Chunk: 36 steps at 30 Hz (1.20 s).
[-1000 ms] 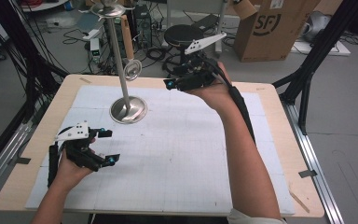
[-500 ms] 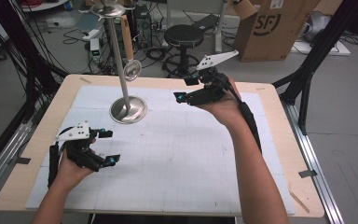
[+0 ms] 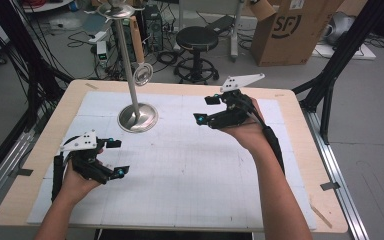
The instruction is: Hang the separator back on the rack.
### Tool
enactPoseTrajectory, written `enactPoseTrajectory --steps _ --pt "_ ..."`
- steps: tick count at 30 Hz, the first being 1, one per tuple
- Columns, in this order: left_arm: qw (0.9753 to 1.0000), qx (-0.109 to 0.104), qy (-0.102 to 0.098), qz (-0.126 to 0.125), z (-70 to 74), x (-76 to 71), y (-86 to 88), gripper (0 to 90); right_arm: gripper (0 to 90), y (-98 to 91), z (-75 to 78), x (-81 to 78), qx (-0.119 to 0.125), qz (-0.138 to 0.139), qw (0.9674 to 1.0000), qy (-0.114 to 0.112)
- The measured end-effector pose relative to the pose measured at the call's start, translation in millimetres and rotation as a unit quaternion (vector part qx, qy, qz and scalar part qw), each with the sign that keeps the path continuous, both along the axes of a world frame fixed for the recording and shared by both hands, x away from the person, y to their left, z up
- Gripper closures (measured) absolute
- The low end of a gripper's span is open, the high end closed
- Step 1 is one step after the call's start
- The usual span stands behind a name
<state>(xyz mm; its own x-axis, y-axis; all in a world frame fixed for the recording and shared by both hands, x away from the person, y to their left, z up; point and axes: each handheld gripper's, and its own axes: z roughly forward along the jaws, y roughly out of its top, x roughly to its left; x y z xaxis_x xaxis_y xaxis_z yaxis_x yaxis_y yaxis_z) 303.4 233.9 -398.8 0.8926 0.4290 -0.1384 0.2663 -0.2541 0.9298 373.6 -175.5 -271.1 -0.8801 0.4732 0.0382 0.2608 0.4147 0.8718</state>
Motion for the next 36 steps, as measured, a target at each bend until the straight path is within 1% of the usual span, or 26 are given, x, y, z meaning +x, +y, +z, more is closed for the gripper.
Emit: enactPoseTrajectory --steps 2,6,9,10,11,23,25,28,30,31,33,36 --pt "1.0 0.004 0.0 -0.001 -0.5 0.1 -0.6 1.8 25.7 -5.5 -6.4 -1.8 0.002 -0.004 1.0 0.002" --pt "1.0 0.002 0.001 0.0 -0.5 -0.2 -0.8 1.8 24.9 -13.4 -17.8 -6.1 0.008 -0.011 0.9999 0.009" --pt "1.0 0.002 0.0 0.001 -0.2 -0.1 -0.4 1.8 24.6 -17.6 -24.9 -8.7 0.007 -0.016 0.9998 0.009" --pt "1.0 0.0 0.0 0.001 -0.1 -0.3 -0.4 1.8 24.2 -20.3 -30.0 -9.9 0.01 -0.017 0.9997 0.011" --pt "1.0 0.0 0.0 0.001 -0.1 -0.4 -0.3 1.8 24.2 -20.3 -30.0 -9.9 0.01 -0.017 0.9997 0.011" --pt "1.0 0.003 0.001 -0.002 -0.8 -0.4 -1.6 1.8 22.8 -39.1 -57.6 -22.7 0.025 -0.033 0.999 0.018" --pt "1.0 0.001 0.002 -0.001 -1.0 -0.7 -2.3 1.8 22.5 -42.2 -61.8 -26.8 0.031 -0.033 0.9989 0.014" --pt "1.0 0.004 0.002 -0.003 -1.6 -0.6 -3.2 1.8 22.2 -47.2 -68.8 -32.3 0.041 -0.037 0.9984 0.015" --pt "1.0 0.006 0.003 -0.005 -2.4 -0.6 -4.3 1.8 21.4 -51.0 -76.3 -35.8 0.041 -0.039 0.9983 0.018" --pt "1.0 0.006 0.004 -0.005 -2.8 -0.6 -5.1 1.8 21.4 -51.0 -76.3 -35.8 0.041 -0.039 0.9983 0.018" --pt "0.9999 0.008 0.005 -0.006 -3.1 -0.7 -5.6 1.8 20.9 -52.8 -81.0 -38.2 0.04 -0.04 0.9982 0.019" --pt "1.0 0.007 0.006 -0.005 -3.3 -1.0 -6.2 1.8 20.3 -56.7 -89.1 -41.9 0.048 -0.044 0.9975 0.025"
